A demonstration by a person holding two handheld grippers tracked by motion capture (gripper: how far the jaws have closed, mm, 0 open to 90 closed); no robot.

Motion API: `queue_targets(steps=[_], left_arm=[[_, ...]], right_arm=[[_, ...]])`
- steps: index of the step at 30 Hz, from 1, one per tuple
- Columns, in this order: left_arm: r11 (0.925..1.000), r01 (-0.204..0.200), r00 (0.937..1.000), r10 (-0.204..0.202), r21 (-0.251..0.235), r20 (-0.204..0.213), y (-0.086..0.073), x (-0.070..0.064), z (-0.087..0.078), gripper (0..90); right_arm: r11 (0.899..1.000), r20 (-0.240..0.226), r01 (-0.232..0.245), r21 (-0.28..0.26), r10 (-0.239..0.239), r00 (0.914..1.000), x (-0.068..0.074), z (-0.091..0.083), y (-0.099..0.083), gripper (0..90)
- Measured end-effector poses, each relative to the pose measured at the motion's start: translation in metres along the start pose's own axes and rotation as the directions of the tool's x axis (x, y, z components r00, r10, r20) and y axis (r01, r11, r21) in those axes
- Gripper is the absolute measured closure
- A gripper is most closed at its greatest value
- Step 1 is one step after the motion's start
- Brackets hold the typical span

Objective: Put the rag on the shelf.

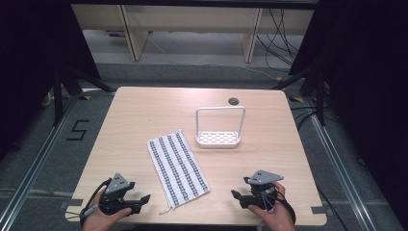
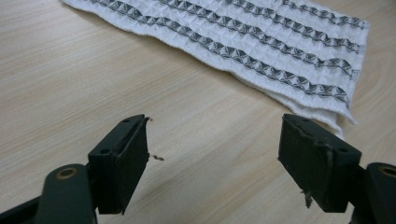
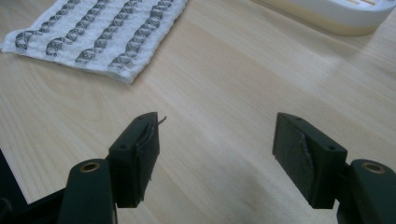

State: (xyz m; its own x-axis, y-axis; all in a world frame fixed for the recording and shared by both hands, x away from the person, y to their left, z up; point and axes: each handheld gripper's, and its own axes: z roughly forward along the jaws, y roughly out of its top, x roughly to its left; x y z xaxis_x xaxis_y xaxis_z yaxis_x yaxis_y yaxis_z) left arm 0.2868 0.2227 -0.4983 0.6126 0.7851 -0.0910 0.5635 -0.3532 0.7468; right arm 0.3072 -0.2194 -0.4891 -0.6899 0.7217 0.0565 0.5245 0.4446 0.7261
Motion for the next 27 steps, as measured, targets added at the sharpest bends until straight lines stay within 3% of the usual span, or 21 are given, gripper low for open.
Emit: queue_targets(steps=[10, 13, 14, 15, 16, 18, 19, 20, 23, 24, 26, 27], left_arm=[[1.0000, -0.003, 1.0000, 0.003, 0.002, 0.006, 0.000, -0.002, 0.001, 23.7], [1.0000, 0.003, 1.0000, -0.003, 0.002, 0.008, 0.000, -0.002, 0.001, 23.7], [0.9999, 0.012, 0.9998, -0.012, 0.001, 0.013, 0.000, -0.004, 0.001, 23.7], [1.0000, 0.008, 0.9999, -0.008, -0.003, 0.015, 0.000, -0.005, 0.001, 23.7], [1.0000, 0.000, 0.9998, 0.000, -0.004, 0.021, 0.000, -0.006, 0.001, 23.7], [0.9999, 0.009, 0.9996, -0.009, -0.009, 0.028, 0.001, -0.009, 0.002, 23.7], [0.9999, 0.009, 0.9996, -0.009, -0.009, 0.028, 0.001, -0.009, 0.002, 23.7], [1.0000, -0.006, 0.9994, 0.006, -0.001, 0.035, 0.001, -0.012, 0.002, 23.7], [0.9996, 0.017, 0.9988, -0.016, -0.024, 0.046, 0.001, -0.019, 0.006, 23.7], [0.9999, 0.000, 0.9985, 0.001, -0.014, 0.054, 0.003, -0.023, 0.007, 23.7], [0.9997, 0.004, 0.9982, -0.002, -0.025, 0.060, 0.003, -0.027, 0.009, 23.8], [0.9996, -0.025, 0.9980, 0.025, -0.011, 0.057, 0.004, -0.028, 0.010, 23.9]], right_arm=[[1.000, 0.001, 0.027, -0.015, -0.027, 0.9996, 0.000, 0.002, 0.002, 33.4], [1.000, -0.021, 0.022, -0.015, -0.023, 0.9995, 0.002, 0.002, 0.003, 33.7], [1.000, -0.011, 0.010, -0.012, -0.010, 0.9999, 0.003, 0.002, 0.004, 33.7], [0.999, -0.004, 0.028, -0.019, -0.028, 0.9996, 0.003, 0.002, 0.004, 33.8], [1.000, -0.013, 0.013, -0.008, -0.013, 0.9998, 0.005, 0.001, 0.005, 33.8], [0.999, -0.028, 0.031, -0.017, -0.031, 0.9991, 0.006, 0.004, 0.007, 33.9], [1.000, -0.028, 0.017, -0.021, -0.018, 0.9995, 0.009, 0.004, 0.008, 34.1], [0.999, -0.038, 0.031, -0.018, -0.032, 0.9988, 0.010, 0.005, 0.009, 34.2], [0.999, -0.039, 0.034, -0.016, -0.035, 0.9986, 0.015, 0.008, 0.013, 34.6], [0.999, -0.041, 0.039, -0.019, -0.040, 0.9984, 0.016, 0.010, 0.014, 34.8], [0.999, -0.042, 0.040, -0.013, -0.040, 0.9983, 0.018, 0.011, 0.015, 34.9], [0.999, -0.046, 0.048, -0.015, -0.049, 0.9977, 0.020, 0.013, 0.016, 35.1]])
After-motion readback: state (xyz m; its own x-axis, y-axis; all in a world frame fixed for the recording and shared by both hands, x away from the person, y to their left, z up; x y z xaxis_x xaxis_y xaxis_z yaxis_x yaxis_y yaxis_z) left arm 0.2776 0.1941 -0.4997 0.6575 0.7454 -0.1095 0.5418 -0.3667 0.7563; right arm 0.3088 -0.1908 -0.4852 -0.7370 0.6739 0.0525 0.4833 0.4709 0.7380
